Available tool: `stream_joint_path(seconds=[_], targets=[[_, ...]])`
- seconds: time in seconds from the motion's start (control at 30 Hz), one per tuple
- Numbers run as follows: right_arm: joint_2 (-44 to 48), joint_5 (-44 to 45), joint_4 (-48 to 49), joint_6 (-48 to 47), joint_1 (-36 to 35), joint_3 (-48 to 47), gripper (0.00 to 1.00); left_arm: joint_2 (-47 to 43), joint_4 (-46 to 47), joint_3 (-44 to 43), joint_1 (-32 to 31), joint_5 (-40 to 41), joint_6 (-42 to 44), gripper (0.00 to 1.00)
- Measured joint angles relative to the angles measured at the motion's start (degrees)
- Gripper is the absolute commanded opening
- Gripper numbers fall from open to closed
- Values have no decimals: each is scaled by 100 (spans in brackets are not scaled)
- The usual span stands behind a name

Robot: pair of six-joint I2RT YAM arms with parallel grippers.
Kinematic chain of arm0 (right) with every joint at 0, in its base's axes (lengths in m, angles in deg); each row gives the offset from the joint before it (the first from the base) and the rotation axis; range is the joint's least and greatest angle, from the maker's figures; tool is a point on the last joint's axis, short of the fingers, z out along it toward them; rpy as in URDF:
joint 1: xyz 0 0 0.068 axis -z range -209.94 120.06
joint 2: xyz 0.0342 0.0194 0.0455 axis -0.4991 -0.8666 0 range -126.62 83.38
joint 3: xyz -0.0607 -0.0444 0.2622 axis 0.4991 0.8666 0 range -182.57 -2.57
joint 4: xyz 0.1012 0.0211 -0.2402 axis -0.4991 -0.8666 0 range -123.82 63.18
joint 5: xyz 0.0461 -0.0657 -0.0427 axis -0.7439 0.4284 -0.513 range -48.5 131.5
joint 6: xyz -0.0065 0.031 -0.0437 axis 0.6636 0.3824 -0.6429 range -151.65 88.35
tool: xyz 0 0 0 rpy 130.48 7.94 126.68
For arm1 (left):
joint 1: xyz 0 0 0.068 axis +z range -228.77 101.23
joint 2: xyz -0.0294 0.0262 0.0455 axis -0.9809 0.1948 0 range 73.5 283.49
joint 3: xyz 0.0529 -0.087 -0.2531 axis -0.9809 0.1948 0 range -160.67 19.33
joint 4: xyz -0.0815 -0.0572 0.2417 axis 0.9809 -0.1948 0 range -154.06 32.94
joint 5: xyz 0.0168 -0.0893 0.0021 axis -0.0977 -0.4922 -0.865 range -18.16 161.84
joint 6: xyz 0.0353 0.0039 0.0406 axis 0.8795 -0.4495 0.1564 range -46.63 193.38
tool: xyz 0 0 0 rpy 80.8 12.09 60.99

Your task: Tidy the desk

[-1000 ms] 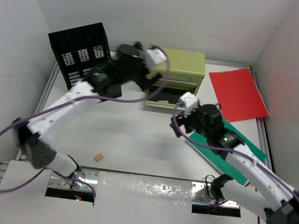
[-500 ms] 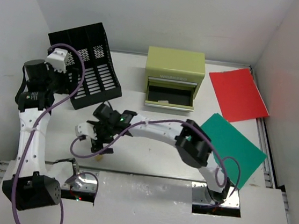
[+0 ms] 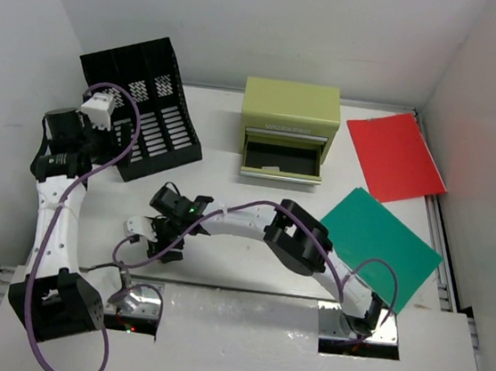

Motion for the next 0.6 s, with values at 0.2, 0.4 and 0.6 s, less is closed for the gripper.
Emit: stream_joint_path(seconds=[0.2,0.4,0.6], targets=[[144,-116,573,175,-33,437,28,-105,24,11,0,4,0,100],[372,-35,968,256,-76,874,0,-129,118,31,0,9,15,100],[1539,490,1694,839,0,2667,0,-129,155,236,2,-129,208,100]])
